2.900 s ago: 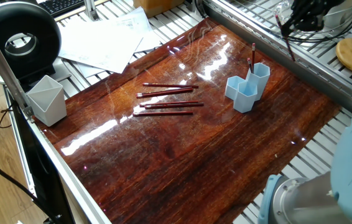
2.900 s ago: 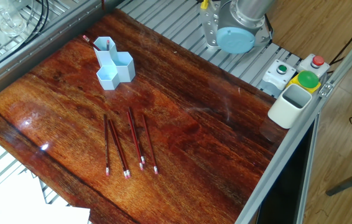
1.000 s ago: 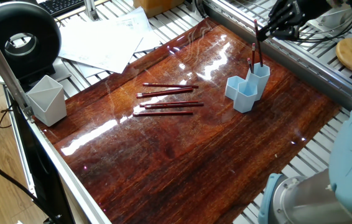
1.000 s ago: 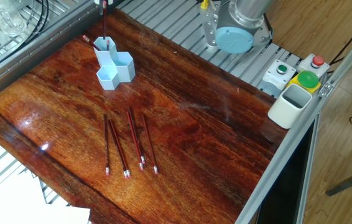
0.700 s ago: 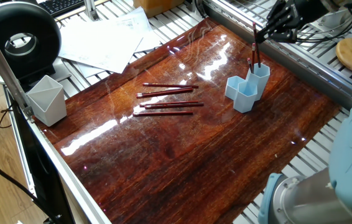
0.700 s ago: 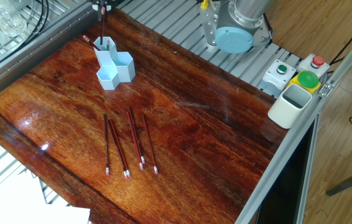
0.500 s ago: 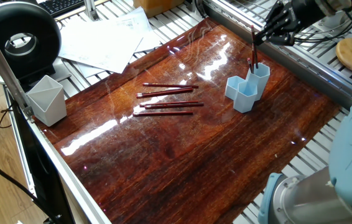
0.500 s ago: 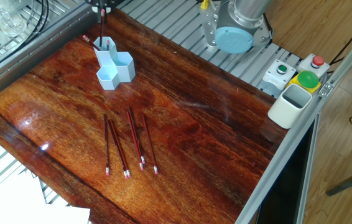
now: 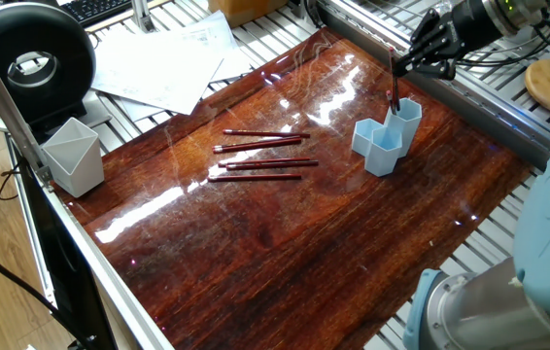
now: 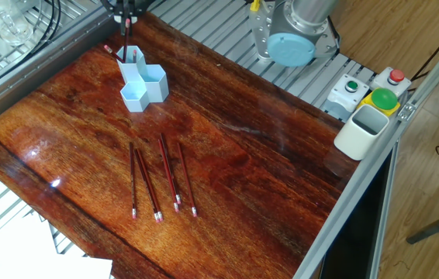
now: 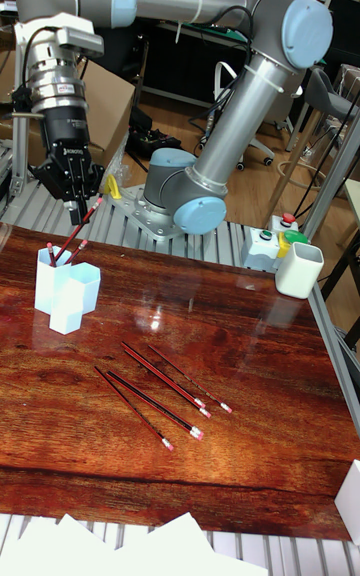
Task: Put the pen into the pen holder
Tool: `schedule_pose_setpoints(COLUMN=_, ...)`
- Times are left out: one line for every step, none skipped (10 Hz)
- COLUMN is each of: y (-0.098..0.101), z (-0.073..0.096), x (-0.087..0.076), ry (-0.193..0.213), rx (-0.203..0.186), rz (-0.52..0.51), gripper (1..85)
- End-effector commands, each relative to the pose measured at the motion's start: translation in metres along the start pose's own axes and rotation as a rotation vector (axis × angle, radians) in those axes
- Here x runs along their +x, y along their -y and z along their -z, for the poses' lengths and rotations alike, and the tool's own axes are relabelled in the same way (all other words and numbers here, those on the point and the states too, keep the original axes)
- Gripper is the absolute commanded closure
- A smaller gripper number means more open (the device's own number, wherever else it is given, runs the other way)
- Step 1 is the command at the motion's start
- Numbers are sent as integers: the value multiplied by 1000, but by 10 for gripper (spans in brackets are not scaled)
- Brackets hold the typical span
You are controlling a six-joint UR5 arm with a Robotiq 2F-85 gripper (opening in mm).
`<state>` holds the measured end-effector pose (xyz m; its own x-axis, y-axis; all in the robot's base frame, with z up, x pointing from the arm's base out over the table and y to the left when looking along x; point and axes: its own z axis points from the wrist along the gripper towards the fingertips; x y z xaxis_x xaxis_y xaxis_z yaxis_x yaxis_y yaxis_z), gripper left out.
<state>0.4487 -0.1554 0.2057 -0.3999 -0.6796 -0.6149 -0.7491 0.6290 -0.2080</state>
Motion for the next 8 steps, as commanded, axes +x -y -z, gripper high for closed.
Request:
schedule_pose_setpoints(y=5, z=-6, x=3, ry=25, rx=15, rz=8, gripper=847)
schedule_pose_setpoints(y=5, z=-8, x=4, ry=31, rx=17, rz=10, gripper=847)
schedule_pose_setpoints(y=5, z=-9, x=4, ry=34, rx=17, rz=8, gripper=847)
schedule_pose_setpoints(y=6, z=-10, x=5, ry=38, rx=22, rz=9, gripper=847)
schedule_pose_setpoints(y=5, z=-12, x=6, ry=42, rx=22, rz=9, gripper=847)
schedule_pose_setpoints(y=5, z=-13, x=7, ry=45, rx=22, rz=9, gripper=847)
schedule_pose_setpoints(y=5, z=-14, x=7, ry=50, rx=21, rz=7, gripper=847)
schedule_pose_setpoints(y=3, z=-15, x=5, ry=65, rx=12, rz=-4, gripper=847)
